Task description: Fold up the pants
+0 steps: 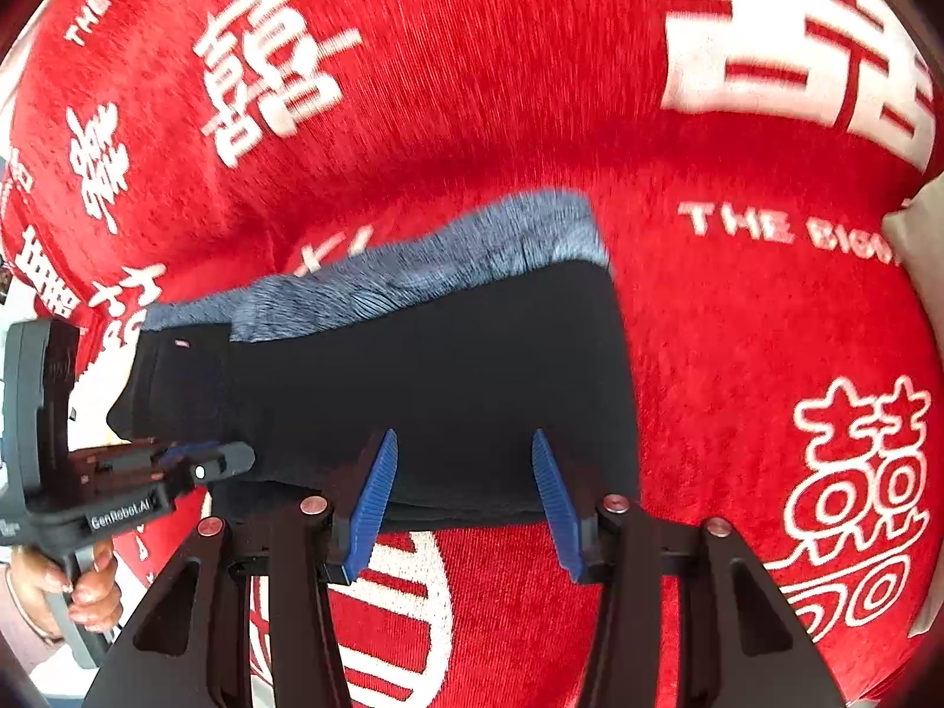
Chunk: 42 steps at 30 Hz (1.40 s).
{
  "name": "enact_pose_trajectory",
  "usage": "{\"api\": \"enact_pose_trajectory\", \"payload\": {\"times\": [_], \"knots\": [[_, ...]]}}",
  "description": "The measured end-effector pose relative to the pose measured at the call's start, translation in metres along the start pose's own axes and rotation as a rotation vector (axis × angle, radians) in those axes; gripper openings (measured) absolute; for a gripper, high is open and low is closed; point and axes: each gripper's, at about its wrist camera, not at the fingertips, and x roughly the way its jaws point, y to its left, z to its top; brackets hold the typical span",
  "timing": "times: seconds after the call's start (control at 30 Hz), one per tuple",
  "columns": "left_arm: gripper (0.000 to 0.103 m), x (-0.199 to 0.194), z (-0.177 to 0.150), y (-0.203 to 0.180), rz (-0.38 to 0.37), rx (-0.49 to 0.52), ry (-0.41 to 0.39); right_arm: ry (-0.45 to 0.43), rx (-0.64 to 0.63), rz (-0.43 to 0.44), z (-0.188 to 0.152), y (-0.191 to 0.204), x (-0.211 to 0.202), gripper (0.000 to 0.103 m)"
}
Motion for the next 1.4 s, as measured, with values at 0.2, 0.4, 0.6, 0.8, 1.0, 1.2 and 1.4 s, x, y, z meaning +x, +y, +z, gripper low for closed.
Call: {"api": "enact_pose_trajectory", "payload": {"times": [0.2, 0.4, 0.6, 0.8, 1.0, 1.2, 1.4], "knots": [[0.011, -0.001, -0.009, 0.001, 0.017, -0.014, -0.047, 0.025, -0.09, -0.036, -0.012, 0.017, 0.015, 0.052], [0.013, -0.041, -0.003, 0.0, 0.084, -0.011, -0.093, -0.037, -0.037, 0.006, 0.009, 0.0, -0.018, 0.051], [0.013, -0.043, 0.039, -0.028, 0.079, 0.036, -0.156, -0.057, 0.109, -0.033, 0.074, -0.044, -0.005, 0.014], [0.013, 0.009, 0.073, -0.045, 0.187, 0.026, -0.121, -0.011, 0.054, -0.059, 0.111, -0.042, 0.036, 0.011], [0.013, 0.023, 0.049, -0.028, 0.211, 0.058, -0.103, 0.038, -0.075, -0.088, 0.1, -0.019, 0.066, 0.011], [0.013, 0.019, 0.046, -0.023, 0.194, 0.014, -0.103, 0.035, -0.045, -0.015, 0.091, -0.022, 0.044, 0.011], [0.013, 0.012, 0.029, -0.03, 0.214, 0.005, -0.111, 0.047, -0.042, -0.007, 0.042, -0.022, 0.012, 0.017]]}}
